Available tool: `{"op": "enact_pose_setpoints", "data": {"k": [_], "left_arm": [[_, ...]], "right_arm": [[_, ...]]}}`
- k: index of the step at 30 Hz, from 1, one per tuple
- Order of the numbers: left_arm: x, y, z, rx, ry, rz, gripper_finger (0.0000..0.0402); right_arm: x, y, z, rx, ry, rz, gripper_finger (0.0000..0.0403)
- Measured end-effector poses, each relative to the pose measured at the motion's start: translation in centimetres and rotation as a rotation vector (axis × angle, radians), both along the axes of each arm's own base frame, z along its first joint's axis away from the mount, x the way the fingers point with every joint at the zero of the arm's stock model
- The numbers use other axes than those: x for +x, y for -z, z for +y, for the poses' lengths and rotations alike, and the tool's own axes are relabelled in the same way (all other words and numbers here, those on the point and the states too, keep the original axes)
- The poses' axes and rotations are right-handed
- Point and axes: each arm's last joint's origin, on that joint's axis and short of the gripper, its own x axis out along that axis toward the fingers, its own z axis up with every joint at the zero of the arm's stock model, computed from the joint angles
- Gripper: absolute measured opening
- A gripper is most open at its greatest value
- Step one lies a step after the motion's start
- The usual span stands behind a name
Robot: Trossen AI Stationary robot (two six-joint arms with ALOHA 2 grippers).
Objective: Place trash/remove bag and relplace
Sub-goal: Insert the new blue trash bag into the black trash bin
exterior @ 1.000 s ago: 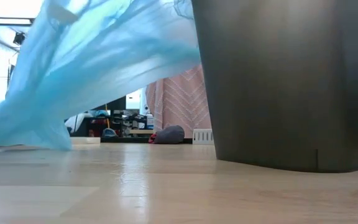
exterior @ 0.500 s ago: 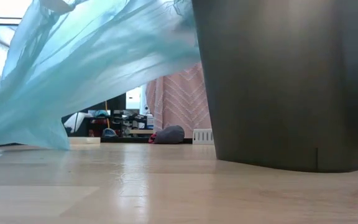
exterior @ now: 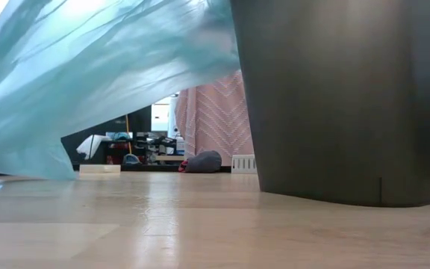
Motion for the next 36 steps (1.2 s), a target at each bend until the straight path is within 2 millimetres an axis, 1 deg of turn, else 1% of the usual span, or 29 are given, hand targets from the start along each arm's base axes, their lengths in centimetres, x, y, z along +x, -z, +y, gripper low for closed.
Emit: {"op": "enact_pose_setpoints", "data": {"k": [3, 6, 9, 11, 13, 15, 16, 17, 19, 20, 21, 23, 26, 28, 31, 33, 36], "left_arm": [[0.0, 0.0, 0.0, -0.005, -0.001, -0.005, 0.0001], [0.0, 0.0, 0.0, -0.012, -0.005, -0.019, 0.0001], [0.0, -0.1, 0.0, -0.011, -0.009, -0.032, 0.0001], [0.0, -0.1, 0.0, -0.007, -0.01, -0.035, 0.0001], [0.0, -0.1, 0.0, -0.004, -0.01, -0.034, 0.0001], [0.0, -0.1, 0.0, 0.0, -0.01, -0.03, 0.0001], [0.0, -0.1, 0.0, 0.0, -0.01, -0.03, 0.0001], [0.0, -0.1, 0.1, 0.0, -0.011, -0.03, 0.0001], [-0.1, -0.1, 0.1, 0.006, -0.01, -0.025, 0.0001], [-0.1, -0.1, 0.1, 0.006, -0.01, -0.025, 0.0001], [-0.1, -0.1, 0.1, 0.007, -0.01, -0.024, 0.0001], [-0.1, -0.1, 0.1, 0.009, -0.01, -0.025, 0.0001], [-0.1, -0.1, 0.1, 0.02, -0.012, -0.026, 0.0001], [-0.1, -0.1, 0.1, 0.042, -0.014, -0.02, 0.0001], [-0.1, -0.1, 0.1, 0.066, -0.014, -0.011, 0.0001], [-0.1, -0.3, 0.2, 0.097, -0.031, -0.045, 0.0001], [0.3, -0.7, 0.8, 0.145, -0.06, -0.032, 0.0001]], "right_arm": [[0.2, 0.0, 0.0, 0.016, -0.026, -0.022, 0.023], [1.3, 0.4, 0.3, 0.036, -0.061, -0.064, 0.0228], [2.4, 1.4, 0.6, 0.056, -0.1, -0.078, 0.0227], [2.9, 2.3, 0.6, 0.063, -0.108, -0.059, 0.0227], [3.2, 2.7, 0.5, 0.064, -0.103, -0.047, 0.022], [3.6, 2.9, 0.7, 0.061, -0.111, -0.071, 0.0194], [3.6, 2.9, 0.9, 0.061, -0.115, -0.071, 0.017], [3.6, 2.9, 1.1, 0.056, -0.127, -0.072, 0.0141], [3.7, 2.7, 1.5, 0.025, -0.149, -0.102, 0.0065], [3.7, 2.6, 1.8, 0.008, -0.155, -0.105, 0.0034], [3.6, 2.5, 1.9, -0.007, -0.151, -0.112, 0.0018], [3.5, 2.2, 2.2, -0.039, -0.107, -0.114, 0.0007], [3.1, 1.5, 2.6, -0.129, 0.011, -0.119, 0.0001], [2.4, 0.5, 2.9, -0.194, 0.066, -0.137, 0.0001], [1.0, -1.7, 3.4, -0.253, 0.134, -0.199, 0.0], [-0.1, -3.2, 3.7, -0.284, 0.187, -0.231, 0.0], [-2.1, -5.5, 3.9, -0.338, 0.274, -0.283, 0.0]]}}
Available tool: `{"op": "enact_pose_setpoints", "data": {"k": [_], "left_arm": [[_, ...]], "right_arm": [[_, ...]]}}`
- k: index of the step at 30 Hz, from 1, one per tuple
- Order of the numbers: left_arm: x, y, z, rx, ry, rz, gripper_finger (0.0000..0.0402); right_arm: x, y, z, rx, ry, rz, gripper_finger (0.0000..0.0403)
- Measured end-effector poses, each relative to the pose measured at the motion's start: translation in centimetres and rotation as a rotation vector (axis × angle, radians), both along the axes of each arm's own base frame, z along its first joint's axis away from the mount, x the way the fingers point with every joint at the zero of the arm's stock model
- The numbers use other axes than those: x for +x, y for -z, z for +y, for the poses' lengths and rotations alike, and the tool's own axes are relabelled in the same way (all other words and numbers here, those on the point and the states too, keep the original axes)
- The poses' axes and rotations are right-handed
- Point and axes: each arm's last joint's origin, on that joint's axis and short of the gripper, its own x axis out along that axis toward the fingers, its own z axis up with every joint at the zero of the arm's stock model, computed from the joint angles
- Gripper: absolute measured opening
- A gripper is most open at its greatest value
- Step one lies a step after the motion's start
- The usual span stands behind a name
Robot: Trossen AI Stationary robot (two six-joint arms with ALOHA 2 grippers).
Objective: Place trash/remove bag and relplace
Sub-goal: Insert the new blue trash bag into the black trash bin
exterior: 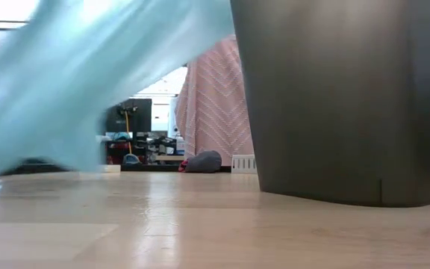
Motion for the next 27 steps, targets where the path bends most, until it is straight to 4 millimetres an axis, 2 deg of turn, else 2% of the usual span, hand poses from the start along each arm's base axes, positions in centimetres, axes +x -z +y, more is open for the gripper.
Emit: {"op": "enact_pose_setpoints", "data": {"k": [8, 12, 16, 18, 21, 23, 27], "left_arm": [[1.7, -5.3, 3.2, -0.121, -0.122, -0.125, 0.0001], [3.0, -9.5, 4.6, -0.223, -0.141, -0.176, 0.0001], [4.4, -14.4, 5.2, -0.397, 0.179, -0.215, 0.0001], [4.5, -16.9, 5.4, -0.403, 0.334, -0.313, 0.0001], [3.9, -20.1, 6.1, -0.383, 0.477, -0.516, 0.0001], [3.3, -21.5, 6.6, -0.389, 0.545, -0.633, 0.0001], [2.7, -22.9, 7.2, -0.481, 0.704, -0.779, 0.0001]], "right_arm": [[-7.0, -6.4, 0.5, -0.05, 0.186, -0.219, 0.0], [-10.3, -8.7, 0.7, -0.046, 0.249, -0.318, 0.0], [-13.0, -11.3, 1.0, -0.021, 0.288, -0.407, 0.0], [-13.8, -12.5, 1.5, -0.003, 0.265, -0.443, 0.0], [-14.6, -13.9, 2.7, 0.005, 0.229, -0.474, 0.0], [-14.8, -14.9, 3.6, 0.002, 0.235, -0.486, 0.0], [-15.0, -16.3, 5.8, -0.046, 0.273, -0.461, 0.0]]}}
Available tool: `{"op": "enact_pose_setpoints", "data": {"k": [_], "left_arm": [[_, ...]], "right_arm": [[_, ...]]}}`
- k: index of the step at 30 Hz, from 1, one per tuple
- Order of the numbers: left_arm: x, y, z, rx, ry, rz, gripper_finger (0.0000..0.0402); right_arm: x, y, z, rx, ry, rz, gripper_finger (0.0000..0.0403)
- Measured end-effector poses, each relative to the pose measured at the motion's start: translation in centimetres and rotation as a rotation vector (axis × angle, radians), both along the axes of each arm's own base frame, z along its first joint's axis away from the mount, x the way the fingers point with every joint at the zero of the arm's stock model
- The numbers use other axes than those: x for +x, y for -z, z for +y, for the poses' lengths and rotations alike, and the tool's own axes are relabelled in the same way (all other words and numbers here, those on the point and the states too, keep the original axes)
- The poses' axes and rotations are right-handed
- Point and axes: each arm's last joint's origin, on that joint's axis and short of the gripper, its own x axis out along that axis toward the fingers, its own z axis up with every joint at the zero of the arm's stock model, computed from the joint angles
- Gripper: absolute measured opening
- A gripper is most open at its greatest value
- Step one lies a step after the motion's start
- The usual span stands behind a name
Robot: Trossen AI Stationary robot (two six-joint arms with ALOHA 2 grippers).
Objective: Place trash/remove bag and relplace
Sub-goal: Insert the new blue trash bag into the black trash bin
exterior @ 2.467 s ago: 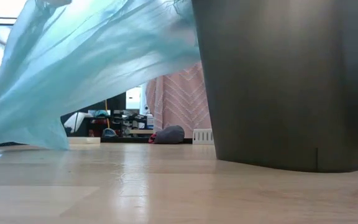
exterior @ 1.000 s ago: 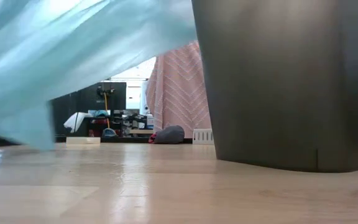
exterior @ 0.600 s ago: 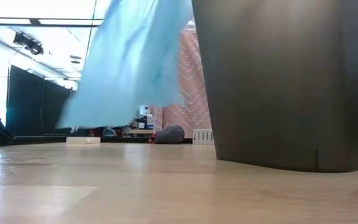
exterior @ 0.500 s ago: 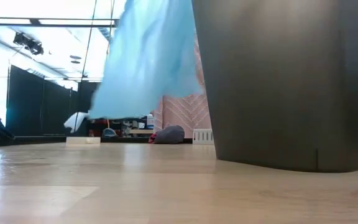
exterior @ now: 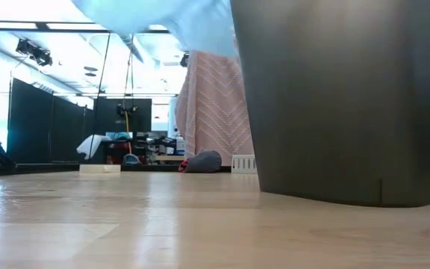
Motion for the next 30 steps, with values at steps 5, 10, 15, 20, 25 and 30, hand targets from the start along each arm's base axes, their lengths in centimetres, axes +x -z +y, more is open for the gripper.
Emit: {"op": "enact_pose_setpoints", "data": {"k": [5, 10, 15, 20, 25, 30], "left_arm": [[0.4, -0.5, 0.4, -0.022, 0.224, -0.116, 0.0001], [2.1, -0.3, 1.2, -0.101, 0.412, -0.196, 0.0001], [3.6, -0.4, 2.9, -0.247, 0.62, -0.296, 0.0001], [5.9, 0.2, 4.7, -0.391, 0.788, -0.374, 0.0001], [8.5, 1.6, 5.9, -0.544, 0.929, -0.432, 0.0001], [10.4, 2.7, 6.2, -0.676, 1.052, -0.458, 0.0001]], "right_arm": [[0.9, -1.2, 2.8, -0.055, 0.101, 0.064, 0.0], [2.1, -2.4, 4.9, -0.086, 0.236, 0.115, 0.0], [2.7, -3.3, 6.4, -0.085, 0.321, 0.175, 0.0], [2.0, -3.9, 7.0, -0.056, 0.29, 0.155, 0.0], [1.0, -4.4, 6.5, -0.028, 0.29, 0.143, 0.0], [-0.3, -5.1, 5.5, -0.001, 0.288, 0.118, 0.0]]}}
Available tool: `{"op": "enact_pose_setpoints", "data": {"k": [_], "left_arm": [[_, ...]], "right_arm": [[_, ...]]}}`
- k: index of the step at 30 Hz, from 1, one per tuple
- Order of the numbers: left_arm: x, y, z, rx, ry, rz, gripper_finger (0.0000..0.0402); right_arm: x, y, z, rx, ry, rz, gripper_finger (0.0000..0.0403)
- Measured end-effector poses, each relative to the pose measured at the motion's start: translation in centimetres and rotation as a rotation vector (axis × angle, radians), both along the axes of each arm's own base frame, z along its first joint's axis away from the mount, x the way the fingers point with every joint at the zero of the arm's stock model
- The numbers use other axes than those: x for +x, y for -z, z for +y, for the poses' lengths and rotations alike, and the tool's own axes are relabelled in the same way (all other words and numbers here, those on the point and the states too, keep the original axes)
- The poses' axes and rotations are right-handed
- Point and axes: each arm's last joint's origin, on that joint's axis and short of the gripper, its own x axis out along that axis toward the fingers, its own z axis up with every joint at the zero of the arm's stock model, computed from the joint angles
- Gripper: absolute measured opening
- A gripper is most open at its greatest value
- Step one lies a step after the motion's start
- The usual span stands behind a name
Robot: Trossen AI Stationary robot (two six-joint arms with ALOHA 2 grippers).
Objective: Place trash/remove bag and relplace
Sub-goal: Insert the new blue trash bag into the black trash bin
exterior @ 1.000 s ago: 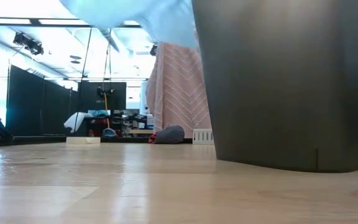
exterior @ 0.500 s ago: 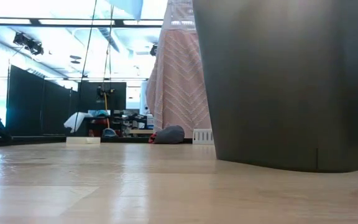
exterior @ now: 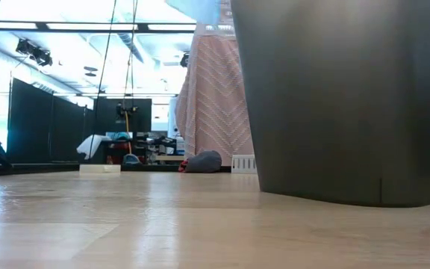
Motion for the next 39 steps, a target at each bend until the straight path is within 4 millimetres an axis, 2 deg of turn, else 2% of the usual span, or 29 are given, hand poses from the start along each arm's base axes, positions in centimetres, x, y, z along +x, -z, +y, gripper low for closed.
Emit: {"op": "enact_pose_setpoints", "data": {"k": [7, 18, 22, 26, 32, 39], "left_arm": [[-0.1, -0.5, -0.4, -0.077, 0.115, -0.046, 0.0001], [-0.8, -0.8, -1.6, -0.094, 0.132, -0.088, 0.0001], [-1.1, -0.9, -2.2, -0.149, 0.111, -0.101, 0.0001], [-1.3, -0.9, -2.6, -0.108, 0.108, -0.117, 0.0001], [-1.5, -0.9, -3.4, -0.004, 0.287, -0.116, 0.0001], [-1.9, -1.0, -4.2, 0.028, 0.212, -0.149, 0.0001]], "right_arm": [[-1.5, -0.9, -1.2, 0.036, -0.004, -0.048, 0.0], [-2.2, -1.1, -0.7, 0.046, -0.041, -0.062, 0.0], [-2.6, -1.3, -0.6, 0.045, -0.058, -0.074, 0.0], [-3.2, -1.8, -0.9, 0.086, -0.073, -0.15, 0.0], [-3.1, -1.6, -0.8, 0.17, -0.054, -0.175, 0.0], [-2.8, -1.0, -0.6, 0.212, -0.023, -0.157, 0.0]]}}
